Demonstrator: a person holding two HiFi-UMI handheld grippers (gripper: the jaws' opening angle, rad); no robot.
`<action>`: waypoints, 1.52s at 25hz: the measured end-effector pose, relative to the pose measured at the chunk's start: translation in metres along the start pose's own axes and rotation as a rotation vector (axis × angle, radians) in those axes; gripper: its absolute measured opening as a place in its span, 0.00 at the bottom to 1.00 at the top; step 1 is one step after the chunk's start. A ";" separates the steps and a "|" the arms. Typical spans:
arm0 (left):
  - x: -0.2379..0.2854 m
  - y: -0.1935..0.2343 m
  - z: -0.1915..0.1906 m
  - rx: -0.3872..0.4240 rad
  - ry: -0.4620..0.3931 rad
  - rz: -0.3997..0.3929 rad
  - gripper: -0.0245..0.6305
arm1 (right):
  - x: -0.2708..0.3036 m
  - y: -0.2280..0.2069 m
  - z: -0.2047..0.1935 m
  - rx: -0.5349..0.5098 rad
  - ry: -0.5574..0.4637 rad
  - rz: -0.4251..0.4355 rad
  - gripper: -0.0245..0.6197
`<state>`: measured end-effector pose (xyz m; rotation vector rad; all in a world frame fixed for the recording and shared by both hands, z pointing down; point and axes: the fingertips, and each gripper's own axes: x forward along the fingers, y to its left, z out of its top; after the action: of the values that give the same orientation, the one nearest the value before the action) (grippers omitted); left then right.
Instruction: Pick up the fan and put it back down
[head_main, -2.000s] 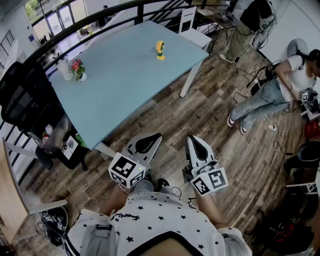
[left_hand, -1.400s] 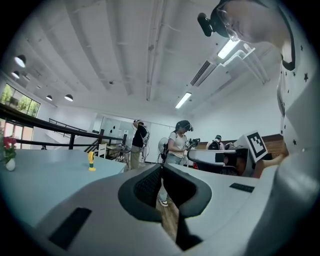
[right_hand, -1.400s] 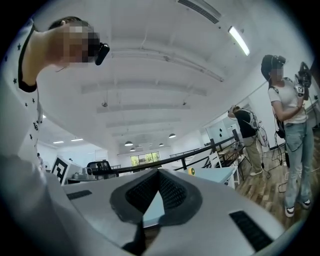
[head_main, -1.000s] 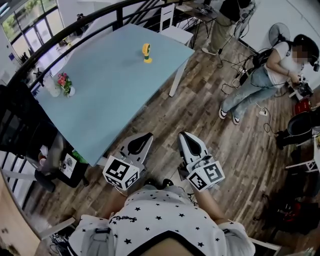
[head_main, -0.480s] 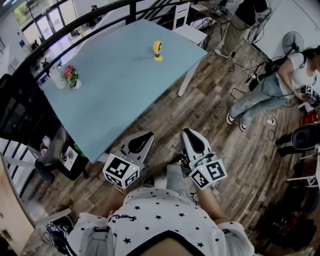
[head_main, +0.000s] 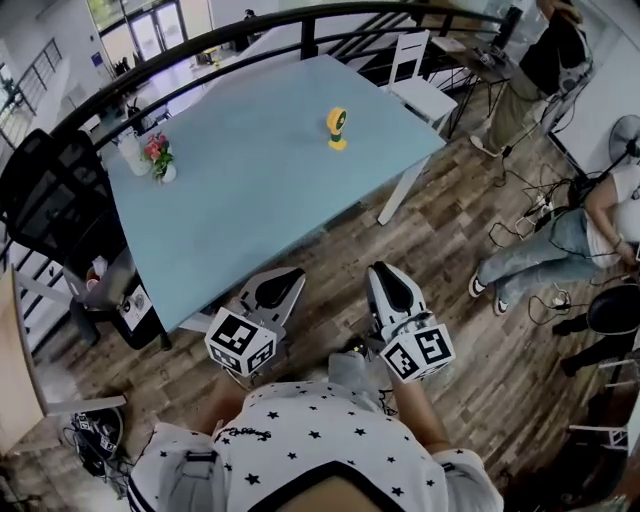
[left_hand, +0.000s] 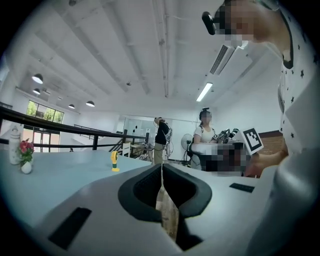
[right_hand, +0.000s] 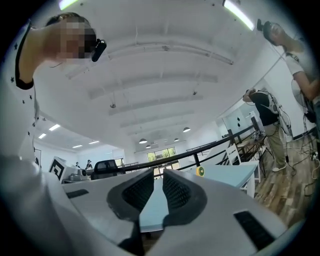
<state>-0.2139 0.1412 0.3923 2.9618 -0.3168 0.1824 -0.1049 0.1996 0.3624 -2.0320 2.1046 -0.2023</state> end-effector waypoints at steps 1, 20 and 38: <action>0.009 0.000 0.001 0.000 -0.001 0.012 0.09 | 0.002 -0.010 0.001 0.001 0.005 0.012 0.12; 0.148 -0.028 0.016 -0.004 0.004 0.170 0.09 | 0.018 -0.158 0.026 0.041 0.052 0.167 0.16; 0.183 -0.008 0.020 0.010 0.051 0.225 0.08 | 0.045 -0.202 0.016 0.093 0.066 0.178 0.16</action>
<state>-0.0322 0.1090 0.3972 2.9193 -0.6435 0.2862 0.0940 0.1470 0.3934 -1.7979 2.2560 -0.3358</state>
